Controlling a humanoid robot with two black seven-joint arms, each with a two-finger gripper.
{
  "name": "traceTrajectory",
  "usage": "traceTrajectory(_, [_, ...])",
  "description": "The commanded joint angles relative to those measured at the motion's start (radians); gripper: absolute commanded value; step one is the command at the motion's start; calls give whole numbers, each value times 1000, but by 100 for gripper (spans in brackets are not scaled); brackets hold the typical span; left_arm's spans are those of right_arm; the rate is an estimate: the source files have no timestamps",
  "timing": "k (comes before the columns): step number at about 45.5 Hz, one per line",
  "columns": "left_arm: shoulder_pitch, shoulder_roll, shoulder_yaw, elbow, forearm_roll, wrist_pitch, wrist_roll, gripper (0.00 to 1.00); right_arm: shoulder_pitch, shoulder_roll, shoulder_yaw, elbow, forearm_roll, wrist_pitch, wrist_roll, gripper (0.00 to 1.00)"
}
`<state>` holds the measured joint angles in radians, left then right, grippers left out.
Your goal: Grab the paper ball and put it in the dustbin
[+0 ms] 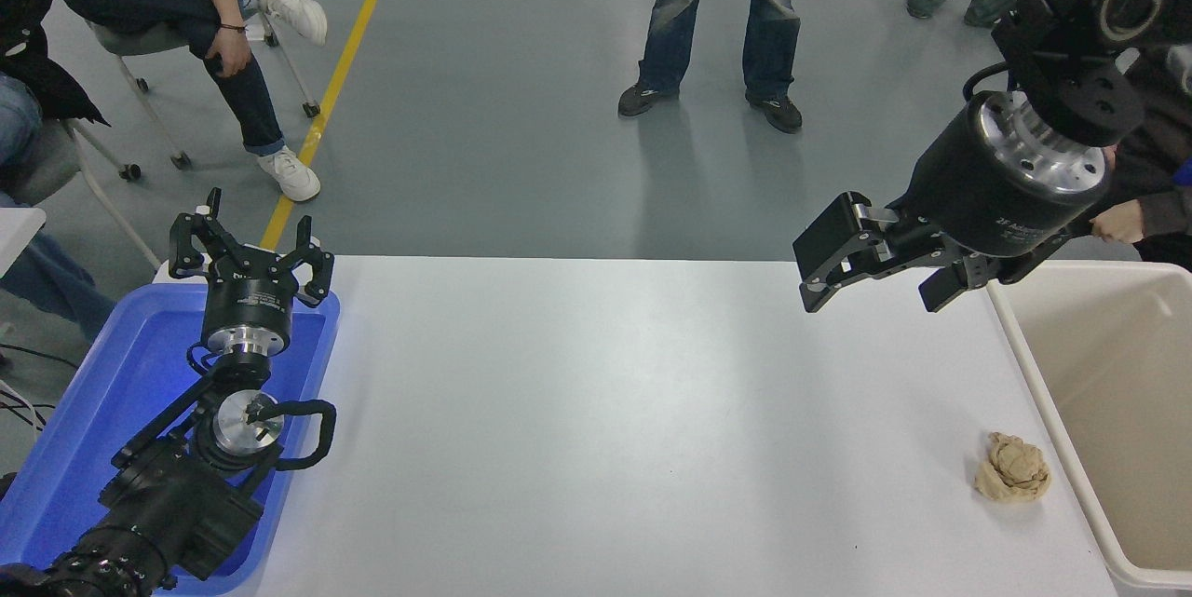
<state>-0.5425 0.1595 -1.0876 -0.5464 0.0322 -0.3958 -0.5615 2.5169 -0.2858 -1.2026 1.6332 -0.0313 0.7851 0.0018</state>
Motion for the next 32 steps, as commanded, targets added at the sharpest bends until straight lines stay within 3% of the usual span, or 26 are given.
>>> traceTrajectory(1, [-1, 0, 0, 0, 0, 0, -1, 99, -46, 0, 3, -15, -10, 0, 0, 100])
traceTrajectory(22, [-1, 0, 0, 0, 0, 0, 0, 99, -173, -26, 3, -78, -94, -1, 0, 100])
traceTrajectory(32, [-1, 0, 0, 0, 0, 0, 0, 99, -296, -165, -3, -118, -286, -79, 1, 100])
